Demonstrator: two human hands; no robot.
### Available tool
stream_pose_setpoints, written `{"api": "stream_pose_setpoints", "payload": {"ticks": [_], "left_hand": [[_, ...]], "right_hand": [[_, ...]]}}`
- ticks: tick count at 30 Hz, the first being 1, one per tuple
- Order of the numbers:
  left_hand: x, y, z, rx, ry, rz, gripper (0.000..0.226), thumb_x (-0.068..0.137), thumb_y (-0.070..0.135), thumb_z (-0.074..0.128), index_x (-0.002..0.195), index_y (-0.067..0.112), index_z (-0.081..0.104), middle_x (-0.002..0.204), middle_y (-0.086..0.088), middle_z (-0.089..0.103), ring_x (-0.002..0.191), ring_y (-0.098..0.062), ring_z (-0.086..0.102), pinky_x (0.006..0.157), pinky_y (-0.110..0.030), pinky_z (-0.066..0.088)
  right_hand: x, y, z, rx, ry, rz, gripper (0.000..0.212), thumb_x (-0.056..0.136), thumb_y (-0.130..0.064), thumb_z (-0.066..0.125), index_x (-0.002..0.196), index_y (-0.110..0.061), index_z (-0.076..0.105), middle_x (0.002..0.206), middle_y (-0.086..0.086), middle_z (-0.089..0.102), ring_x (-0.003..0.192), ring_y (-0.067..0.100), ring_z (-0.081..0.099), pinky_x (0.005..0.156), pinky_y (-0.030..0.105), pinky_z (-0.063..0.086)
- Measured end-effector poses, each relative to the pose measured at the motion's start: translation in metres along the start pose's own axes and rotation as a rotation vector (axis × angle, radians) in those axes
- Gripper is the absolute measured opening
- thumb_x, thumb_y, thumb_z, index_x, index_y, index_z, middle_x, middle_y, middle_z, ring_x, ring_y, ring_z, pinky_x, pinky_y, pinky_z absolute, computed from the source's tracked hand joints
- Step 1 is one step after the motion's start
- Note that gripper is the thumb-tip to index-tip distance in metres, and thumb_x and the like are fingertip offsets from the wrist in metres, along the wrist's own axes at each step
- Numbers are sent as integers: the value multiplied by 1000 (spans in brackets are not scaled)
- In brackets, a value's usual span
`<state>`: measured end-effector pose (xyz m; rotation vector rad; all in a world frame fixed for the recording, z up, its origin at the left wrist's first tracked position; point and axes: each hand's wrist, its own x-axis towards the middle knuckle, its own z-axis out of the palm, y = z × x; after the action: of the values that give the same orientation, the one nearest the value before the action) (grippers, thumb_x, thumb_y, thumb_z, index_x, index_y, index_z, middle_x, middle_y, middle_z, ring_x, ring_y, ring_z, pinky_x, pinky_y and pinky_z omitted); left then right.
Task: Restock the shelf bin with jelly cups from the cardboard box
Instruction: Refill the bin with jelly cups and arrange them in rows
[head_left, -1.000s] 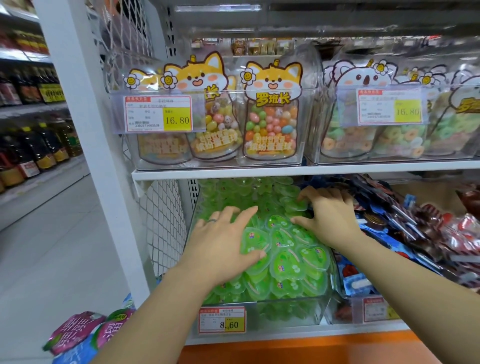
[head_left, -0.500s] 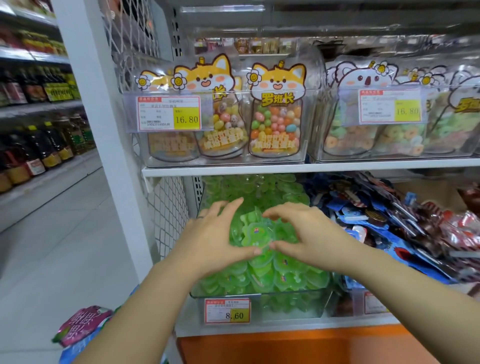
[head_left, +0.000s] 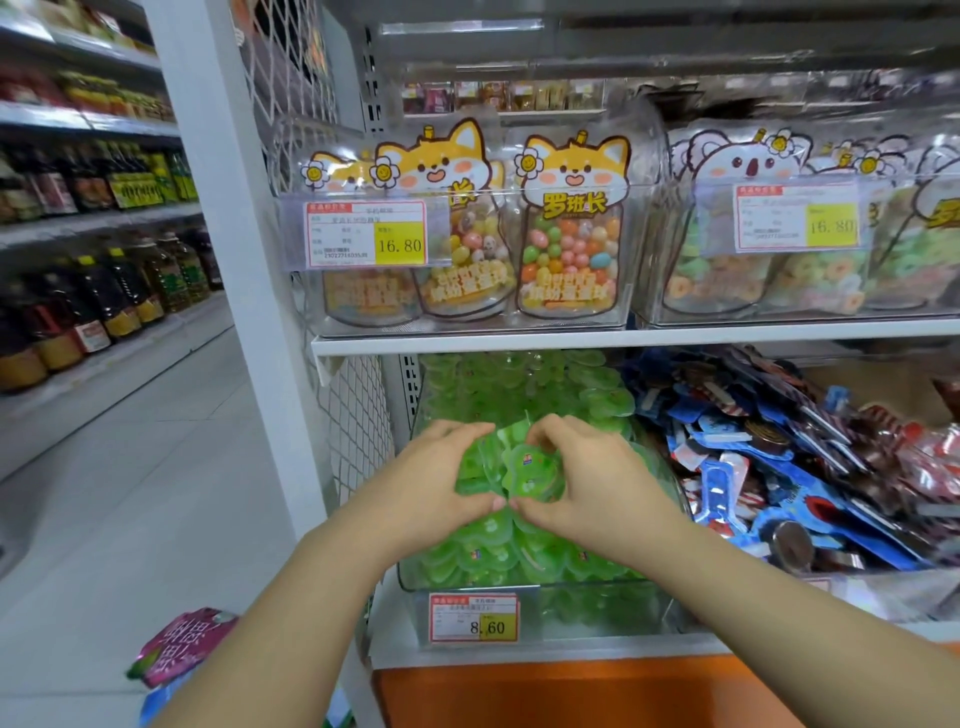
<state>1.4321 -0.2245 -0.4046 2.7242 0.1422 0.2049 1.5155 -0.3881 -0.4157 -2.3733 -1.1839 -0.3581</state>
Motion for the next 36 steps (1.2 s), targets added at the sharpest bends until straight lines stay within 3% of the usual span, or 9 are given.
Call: {"api": "stream_pose_setpoints", "payload": {"ticks": [6,15,21,23,26,30,34,36], "left_hand": [[0,1,3,10,8,-7,72,83,41,67,145,33,30,149,4,26,137,-11,28,113,-26,23],[2,9,2,31,93,-6,66,84,44,64,143,36,34,147,8,30,135,-15,30,113,-38,27],[19,41,7,179,177,25,56,90,45,53,142,40,31,143,12,36,133,-14,31,114,-44,20],[26,52,6,123,197,13,48,93,47,49,139,40,37,138,12,46,129,-15,38,113,-47,21],[35,63,7,-52,283,-39,34,95,46,45,125,35,55,113,17,64,100,-16,57,110,-47,28],[56,61,11,-179,340,-172,28,89,47,53,103,28,69,95,10,70,101,-19,62,102,-46,39],[77,56,5,-236,217,-240,33,76,48,53,94,28,71,102,-2,71,100,-25,63,92,-39,48],[84,53,1,-263,215,-273,35,69,45,53,94,27,71,106,-3,70,99,-25,62,88,-36,51]], "right_hand": [[-3,-1,2,88,29,28,53,68,-40,71,112,-19,51,109,-4,56,101,17,55,83,30,44],[-5,29,-28,197,97,74,52,67,-21,71,117,-16,58,107,-11,54,93,1,47,81,0,28],[8,48,-35,171,121,54,55,68,-13,64,122,-14,55,119,3,50,115,14,47,92,9,28],[13,49,-35,158,103,8,56,69,-15,62,124,-12,55,124,4,50,119,14,45,97,6,24],[17,49,-34,132,54,-33,57,73,-15,64,129,-12,52,127,4,52,123,15,44,101,9,24],[22,50,-32,109,12,-75,60,74,-15,63,133,-14,49,127,4,54,122,15,45,101,13,28],[27,57,-30,109,17,-92,60,79,-18,66,135,-16,47,132,2,53,122,14,45,97,8,23],[23,64,-27,91,82,-51,57,79,-27,70,132,-17,51,129,1,54,121,18,46,100,15,28]]}}
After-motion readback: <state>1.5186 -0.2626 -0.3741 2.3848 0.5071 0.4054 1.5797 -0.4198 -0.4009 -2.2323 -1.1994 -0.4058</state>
